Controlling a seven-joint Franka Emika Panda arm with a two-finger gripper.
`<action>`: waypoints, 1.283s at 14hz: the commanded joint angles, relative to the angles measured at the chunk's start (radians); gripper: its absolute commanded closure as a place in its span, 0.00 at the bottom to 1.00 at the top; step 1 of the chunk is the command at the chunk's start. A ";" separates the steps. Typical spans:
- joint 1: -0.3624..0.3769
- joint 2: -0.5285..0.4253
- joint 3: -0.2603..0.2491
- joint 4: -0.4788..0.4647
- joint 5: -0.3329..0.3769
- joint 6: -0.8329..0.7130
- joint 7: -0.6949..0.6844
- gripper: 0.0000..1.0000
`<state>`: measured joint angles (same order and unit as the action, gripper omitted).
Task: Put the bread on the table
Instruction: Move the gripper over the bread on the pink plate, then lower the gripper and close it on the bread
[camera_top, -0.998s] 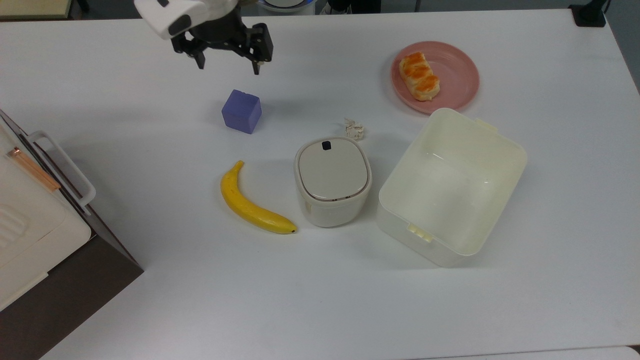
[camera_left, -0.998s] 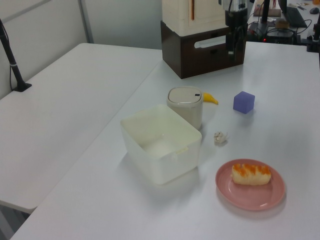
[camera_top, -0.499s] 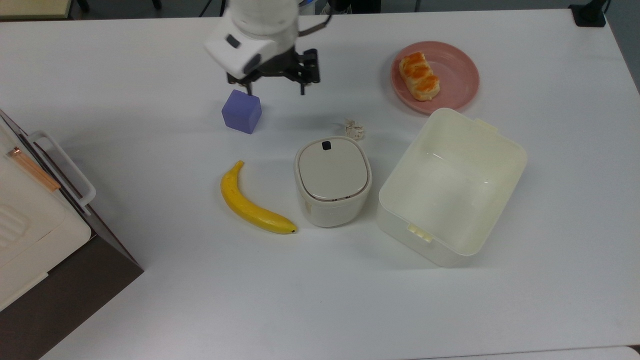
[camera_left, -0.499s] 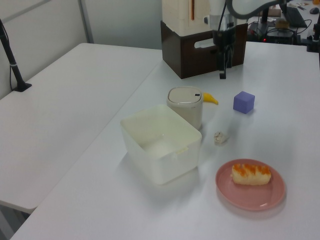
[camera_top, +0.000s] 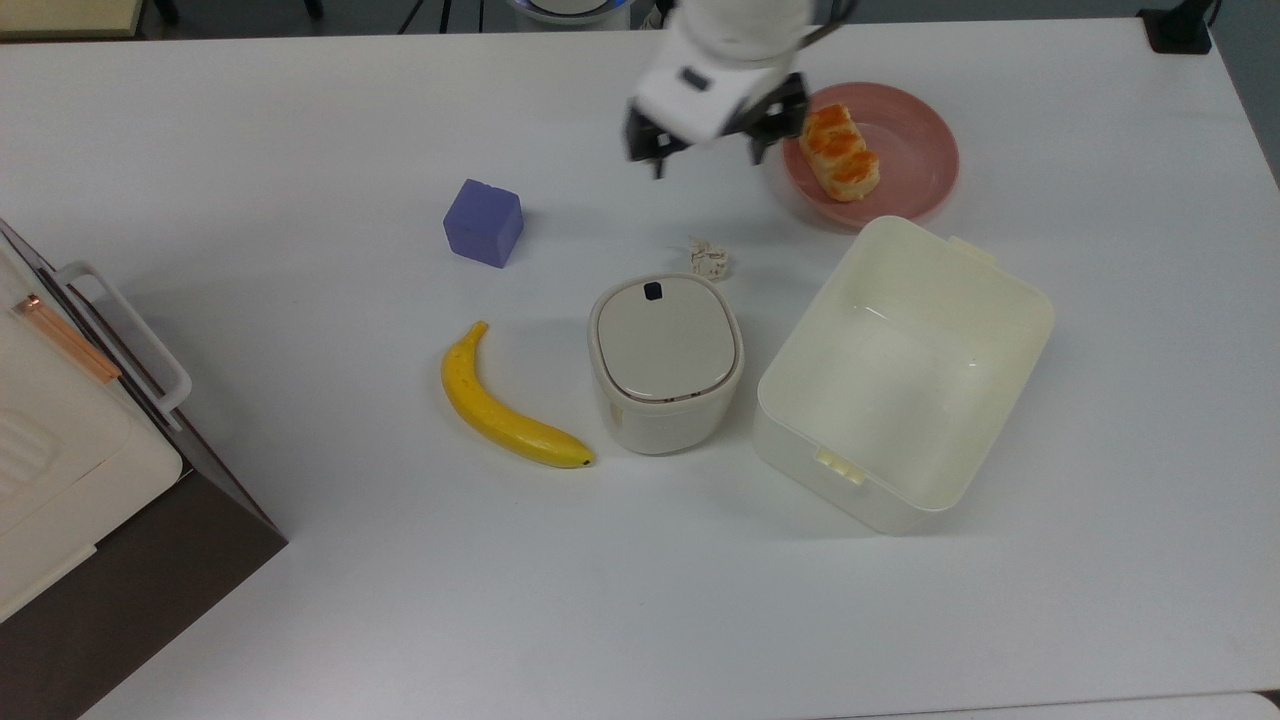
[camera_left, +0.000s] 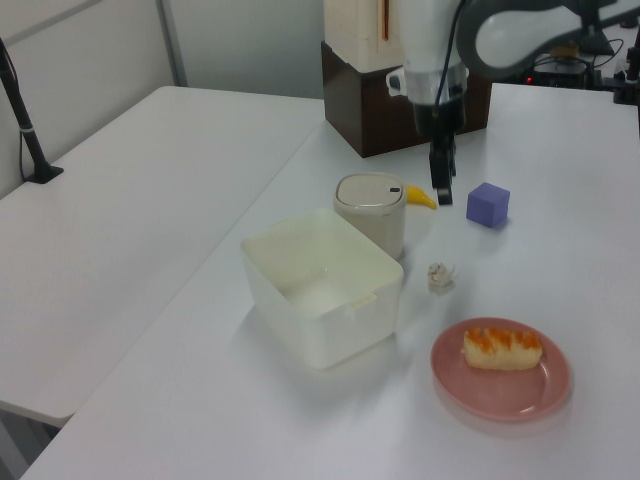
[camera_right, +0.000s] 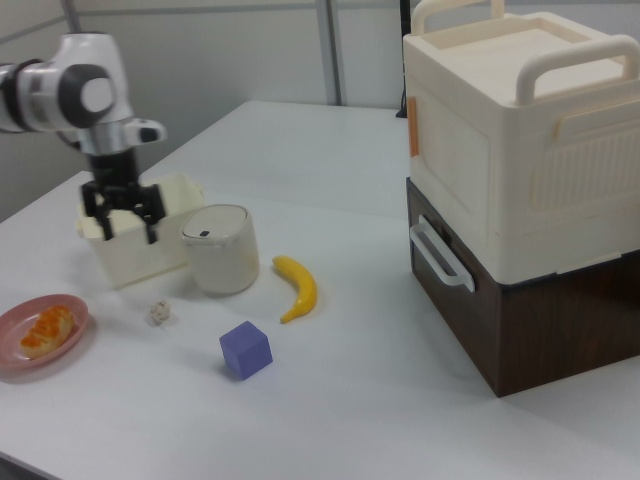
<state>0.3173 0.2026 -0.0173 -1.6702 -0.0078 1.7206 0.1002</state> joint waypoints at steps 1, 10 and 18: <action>0.150 -0.019 -0.015 -0.080 0.012 0.023 0.082 0.03; 0.396 0.080 -0.015 -0.218 0.014 0.198 0.274 0.05; 0.388 0.112 -0.016 -0.233 -0.004 0.214 0.276 0.44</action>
<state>0.6985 0.3160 -0.0214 -1.8773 -0.0081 1.9004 0.3686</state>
